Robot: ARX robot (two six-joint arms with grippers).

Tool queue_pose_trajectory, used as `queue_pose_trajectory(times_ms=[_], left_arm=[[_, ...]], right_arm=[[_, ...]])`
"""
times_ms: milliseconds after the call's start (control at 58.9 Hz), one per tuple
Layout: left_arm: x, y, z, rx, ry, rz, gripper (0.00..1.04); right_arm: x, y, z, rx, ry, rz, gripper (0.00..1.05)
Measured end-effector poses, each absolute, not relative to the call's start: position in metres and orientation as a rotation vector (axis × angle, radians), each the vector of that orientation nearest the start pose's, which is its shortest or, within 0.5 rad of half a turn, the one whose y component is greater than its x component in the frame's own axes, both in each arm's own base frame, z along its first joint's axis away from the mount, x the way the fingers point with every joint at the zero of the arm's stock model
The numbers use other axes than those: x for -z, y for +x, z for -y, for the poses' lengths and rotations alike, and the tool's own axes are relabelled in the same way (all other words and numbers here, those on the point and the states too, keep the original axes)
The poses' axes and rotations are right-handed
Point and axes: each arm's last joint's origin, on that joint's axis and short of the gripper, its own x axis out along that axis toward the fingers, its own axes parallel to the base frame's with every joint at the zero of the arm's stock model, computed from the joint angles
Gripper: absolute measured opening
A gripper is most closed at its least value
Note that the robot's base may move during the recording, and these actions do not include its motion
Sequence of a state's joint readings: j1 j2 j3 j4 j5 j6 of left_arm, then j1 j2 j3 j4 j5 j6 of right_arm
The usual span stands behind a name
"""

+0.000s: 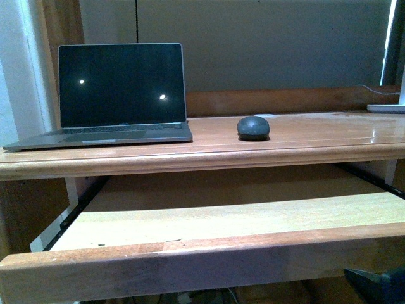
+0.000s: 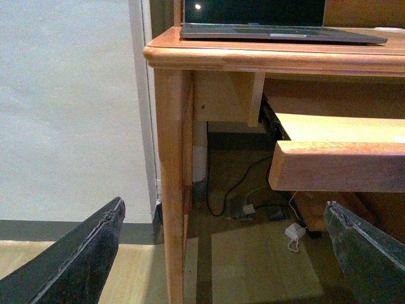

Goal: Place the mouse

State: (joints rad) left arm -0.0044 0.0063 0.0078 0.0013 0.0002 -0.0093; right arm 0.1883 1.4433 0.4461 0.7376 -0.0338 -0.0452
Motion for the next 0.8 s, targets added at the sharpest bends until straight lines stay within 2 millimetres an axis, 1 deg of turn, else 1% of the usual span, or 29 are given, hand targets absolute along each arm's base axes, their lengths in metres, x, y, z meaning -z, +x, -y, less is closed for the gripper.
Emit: queue_pose_trajectory(times_ms=[68,204,288,305,407,492,543,611,730,798], left_arm=[[-0.166,0.098,0.000,0.005,-0.009,0.003,0.97],[-0.166,0.098,0.000,0.004,-0.009,0.003,0.97],[-0.166,0.098,0.000,0.005,-0.009,0.003,0.97],[-0.166,0.098,0.000,0.005,-0.009,0.003,0.97],[-0.166,0.098,0.000,0.005,-0.009,0.003,0.97],[-0.166,0.098,0.000,0.005,-0.009,0.003,0.97],[-0.166,0.098,0.000,0.005,-0.009,0.003,0.97],[-0.166,0.098,0.000,0.005,-0.009,0.003,0.97],[-0.166,0.098,0.000,0.005,-0.009,0.003,0.97],[-0.166,0.098,0.000,0.005,-0.009,0.003,0.97]], right_arm=[[-0.168,0.268,-0.055,-0.215,-0.070,-0.250,0.97],[-0.170,0.296,-0.066,-0.167,-0.082,-0.244,0.97],[-0.173,0.325,-0.077,-0.124,-0.096,-0.239,0.97],[-0.174,0.333,-0.081,-0.109,-0.102,-0.236,0.97],[-0.176,0.358,-0.093,-0.064,-0.113,-0.224,0.97],[-0.177,0.374,-0.102,-0.029,-0.123,-0.219,0.97],[-0.176,0.380,-0.106,-0.010,-0.137,-0.217,0.97],[-0.174,0.383,-0.113,0.002,-0.164,-0.228,0.97],[-0.172,0.385,-0.121,0.005,-0.181,-0.238,0.97],[-0.174,0.384,-0.121,0.004,-0.175,-0.236,0.97]])
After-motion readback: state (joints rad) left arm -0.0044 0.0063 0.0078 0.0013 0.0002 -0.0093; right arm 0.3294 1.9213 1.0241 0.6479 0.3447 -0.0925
